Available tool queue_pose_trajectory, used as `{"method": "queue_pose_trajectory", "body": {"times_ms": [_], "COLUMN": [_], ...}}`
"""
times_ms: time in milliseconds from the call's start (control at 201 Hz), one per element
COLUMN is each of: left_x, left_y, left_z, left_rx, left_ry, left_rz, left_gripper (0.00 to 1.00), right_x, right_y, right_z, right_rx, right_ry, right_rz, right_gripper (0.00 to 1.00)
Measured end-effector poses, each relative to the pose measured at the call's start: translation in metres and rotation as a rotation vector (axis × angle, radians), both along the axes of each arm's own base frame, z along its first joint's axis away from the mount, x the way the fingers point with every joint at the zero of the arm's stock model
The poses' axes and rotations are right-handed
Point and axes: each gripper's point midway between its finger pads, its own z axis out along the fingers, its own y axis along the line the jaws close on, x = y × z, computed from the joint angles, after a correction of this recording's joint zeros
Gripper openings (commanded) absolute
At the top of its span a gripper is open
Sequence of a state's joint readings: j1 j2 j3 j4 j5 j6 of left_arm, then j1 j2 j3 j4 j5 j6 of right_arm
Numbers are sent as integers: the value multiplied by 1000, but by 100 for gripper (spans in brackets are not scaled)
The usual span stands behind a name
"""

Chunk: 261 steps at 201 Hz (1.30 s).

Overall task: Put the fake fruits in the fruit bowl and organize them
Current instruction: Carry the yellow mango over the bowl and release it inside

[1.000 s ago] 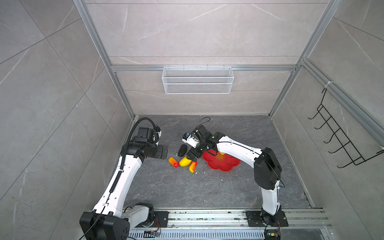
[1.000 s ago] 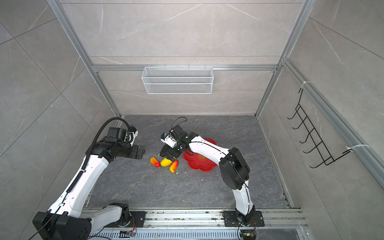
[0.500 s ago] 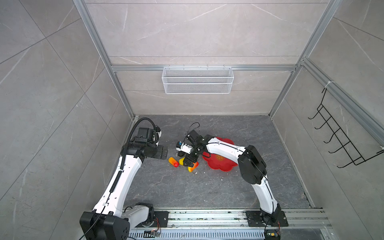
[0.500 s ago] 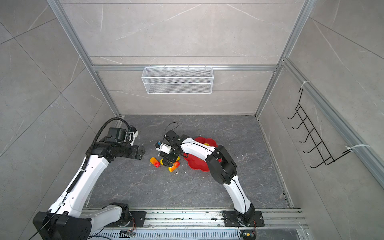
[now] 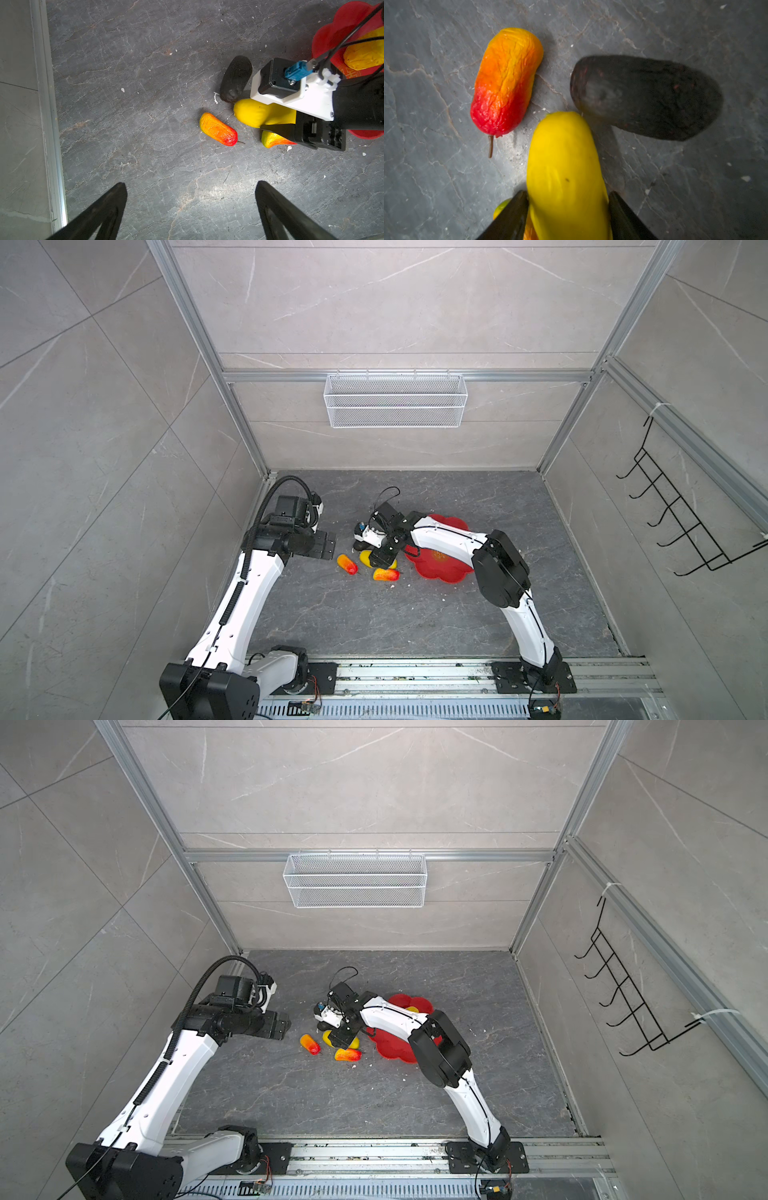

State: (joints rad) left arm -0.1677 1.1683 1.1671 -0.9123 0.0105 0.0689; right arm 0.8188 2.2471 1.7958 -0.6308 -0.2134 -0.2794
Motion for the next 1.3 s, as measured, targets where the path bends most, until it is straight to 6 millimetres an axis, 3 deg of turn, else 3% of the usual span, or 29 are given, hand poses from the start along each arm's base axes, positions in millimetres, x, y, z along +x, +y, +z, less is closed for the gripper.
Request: {"method": "queue_pose_trajectory", "body": {"times_ms": [229, 513, 647, 842, 951, 1101, 1225, 1300], "left_x": [0, -1, -1, -1, -1, -1, -1, -1], "left_y": [0, 0, 0, 0, 0, 0, 0, 0], "left_z": [0, 1, 1, 1, 1, 1, 1, 1], "left_rx": [-1, -1, -1, -2, -3, -3, -3, -3], "left_ry": [0, -5, -5, -5, -5, -5, -5, -5], "left_rz": [0, 0, 0, -1, -1, -1, -1, -1], "left_gripper": [100, 100, 100, 100, 100, 100, 100, 100], "right_x": [0, -6, -12, -11, 1, 22, 20, 15], "right_y": [2, -5, -15, -36, -66, -141, -207, -230], "right_z": [-3, 3, 30, 100, 121, 112, 108, 118], "right_rx": [1, 1, 22, 110, 129, 83, 25, 10], "right_ry": [7, 3, -33, -162, -203, -183, -177, -192], "right_rz": [-35, -46, -52, -104, -193, -427, -640, -740], "right_gripper": [40, 39, 38, 38, 37, 37, 36, 36]}}
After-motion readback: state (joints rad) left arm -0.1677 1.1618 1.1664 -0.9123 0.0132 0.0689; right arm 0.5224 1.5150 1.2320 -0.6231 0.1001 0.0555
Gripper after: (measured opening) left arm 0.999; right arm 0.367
